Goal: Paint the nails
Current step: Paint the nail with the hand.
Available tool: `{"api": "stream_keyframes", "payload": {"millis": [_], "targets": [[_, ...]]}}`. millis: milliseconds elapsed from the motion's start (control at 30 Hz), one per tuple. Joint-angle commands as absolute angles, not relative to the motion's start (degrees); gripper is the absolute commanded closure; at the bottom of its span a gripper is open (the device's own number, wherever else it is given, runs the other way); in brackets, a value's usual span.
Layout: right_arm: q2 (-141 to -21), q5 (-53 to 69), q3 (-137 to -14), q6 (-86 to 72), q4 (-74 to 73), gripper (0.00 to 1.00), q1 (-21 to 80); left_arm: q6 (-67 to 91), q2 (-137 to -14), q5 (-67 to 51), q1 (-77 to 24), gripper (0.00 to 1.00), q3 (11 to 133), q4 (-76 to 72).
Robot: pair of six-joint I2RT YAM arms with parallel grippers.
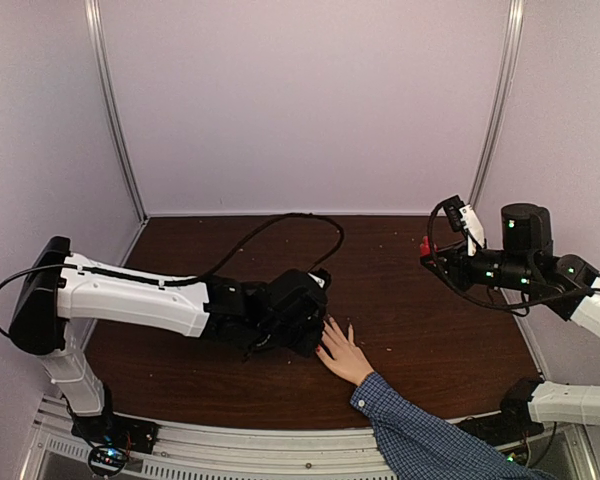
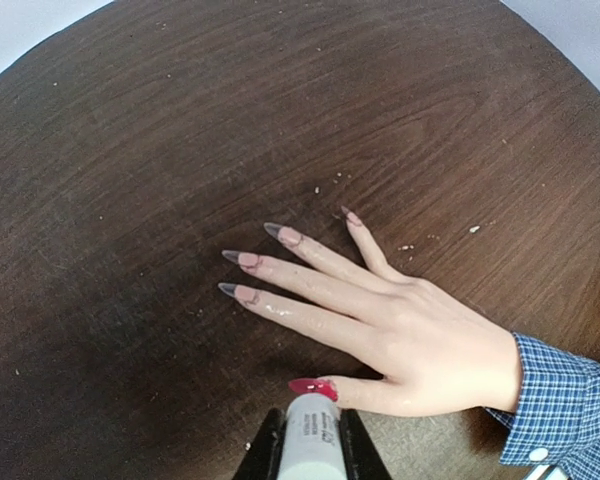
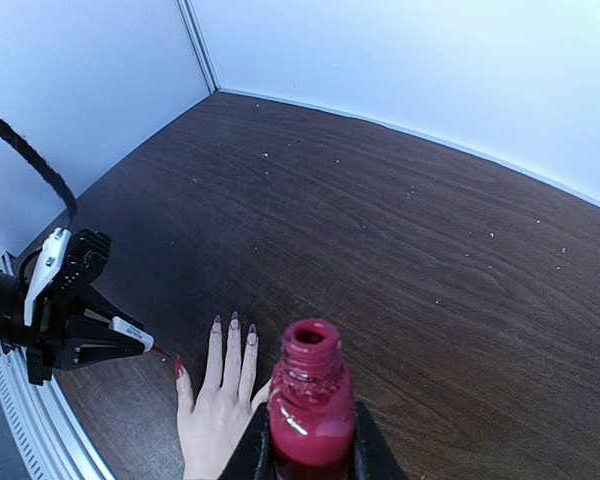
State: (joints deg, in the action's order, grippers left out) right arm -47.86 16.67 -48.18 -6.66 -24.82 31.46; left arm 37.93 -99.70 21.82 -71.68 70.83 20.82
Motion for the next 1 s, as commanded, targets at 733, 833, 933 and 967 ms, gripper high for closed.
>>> {"api": "stream_keyframes", "payload": {"millis": [733,833,933,967], "targets": [[-46.64,16.25,-48.43,-6.85,-24.52,1.00,31.02,40.18,-103.33,21.53,-71.45,1.00,73.48,19.95],[-46.71,16.30,-48.47,-6.85,-24.48,1.00,31.00,40.24,-103.61,21.58,-71.43,1.00,73.63,20.10],[-46.76,16.24,-48.43,-6.81,-24.52,1.00,31.00,40.25,-103.78,21.64,-71.46,1.00,73.65,20.11],[-46.74,16.30,-48.43,-6.85,-24.48,1.00,31.02,40.25,-103.80,21.55,-71.43,1.00,73.65,20.17]]}}
